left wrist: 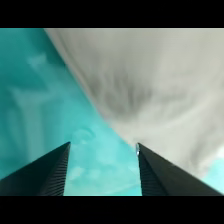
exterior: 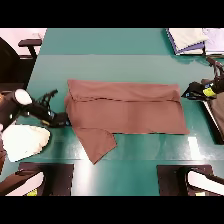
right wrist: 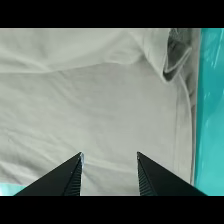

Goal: Fold the shirts.

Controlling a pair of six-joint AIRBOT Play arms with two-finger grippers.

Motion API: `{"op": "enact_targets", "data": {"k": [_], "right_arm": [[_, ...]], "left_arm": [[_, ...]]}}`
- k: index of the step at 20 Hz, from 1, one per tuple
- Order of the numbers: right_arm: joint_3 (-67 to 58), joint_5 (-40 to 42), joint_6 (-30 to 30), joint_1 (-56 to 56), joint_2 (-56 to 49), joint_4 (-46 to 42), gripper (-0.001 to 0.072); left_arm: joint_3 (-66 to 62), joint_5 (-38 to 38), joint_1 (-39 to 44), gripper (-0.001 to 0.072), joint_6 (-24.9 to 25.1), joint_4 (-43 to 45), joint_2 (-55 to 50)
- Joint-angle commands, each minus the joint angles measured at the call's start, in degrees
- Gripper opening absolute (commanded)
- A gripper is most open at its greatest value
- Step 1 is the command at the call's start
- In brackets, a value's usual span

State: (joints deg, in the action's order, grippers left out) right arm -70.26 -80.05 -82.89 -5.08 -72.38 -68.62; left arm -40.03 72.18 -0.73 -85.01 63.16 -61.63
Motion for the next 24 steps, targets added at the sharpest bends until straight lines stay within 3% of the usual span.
{"op": "enact_targets", "data": {"k": [1, 6, 10, 11, 12, 13, 17, 18, 19, 20, 22, 24], "right_arm": [[4.26, 3.10, 0.07, -0.04, 5.25, 0.09, 0.0395], [4.17, 3.13, 0.04, -0.07, 7.45, 0.04, 0.0395], [4.17, 2.73, 0.04, -0.09, 8.13, 0.02, 0.0389], [4.17, 1.73, 0.07, -0.24, 8.07, -0.44, 0.0389], [4.24, 0.55, 0.26, -1.03, 8.02, -0.61, 0.0390], [4.66, -0.76, 0.55, -2.97, 8.02, -0.57, 0.0390], [14.78, -5.51, 0.55, -15.78, 9.14, -0.57, 0.0409], [18.73, -5.44, 0.52, -19.39, 9.60, -0.48, 0.0551], [22.97, -5.38, 0.52, -23.06, 9.88, -0.42, 0.0624], [26.51, -5.33, 0.52, -25.94, 9.79, 0.00, 0.0621], [32.33, -3.87, 0.76, -29.66, 8.98, 1.46, 0.0509], [35.93, -0.85, 2.62, -30.45, 7.87, 6.03, 0.0505]], "left_arm": [[9.99, -3.67, 0.94, 0.0477, 0.02, -6.80, 4.66], [12.24, -13.29, 11.69, 0.0477, -2.34, -8.28, 4.35], [12.24, -16.24, 15.96, 0.0474, -4.02, -9.20, 4.00], [12.24, -16.74, 16.35, 0.0342, -4.42, -9.79, 4.02], [12.22, -16.76, 16.35, 0.0050, -4.39, -10.32, 4.02], [11.91, -16.63, 16.35, 0.0027, -4.31, -10.27, 4.02], [8.94, -14.58, 16.35, 0.0027, -2.95, -10.21, 4.13], [8.46, -14.62, 16.35, 0.0027, -2.93, -10.32, 4.13], [8.13, -14.69, 16.35, 0.0027, -2.89, -10.29, 4.13], [7.93, -14.82, 16.35, 0.0027, -2.84, -10.29, 4.13], [7.93, -14.78, 16.35, 0.0027, -2.84, -10.27, 4.13], [7.93, -14.80, 16.35, 0.0027, -2.86, -10.27, 4.13]]}}
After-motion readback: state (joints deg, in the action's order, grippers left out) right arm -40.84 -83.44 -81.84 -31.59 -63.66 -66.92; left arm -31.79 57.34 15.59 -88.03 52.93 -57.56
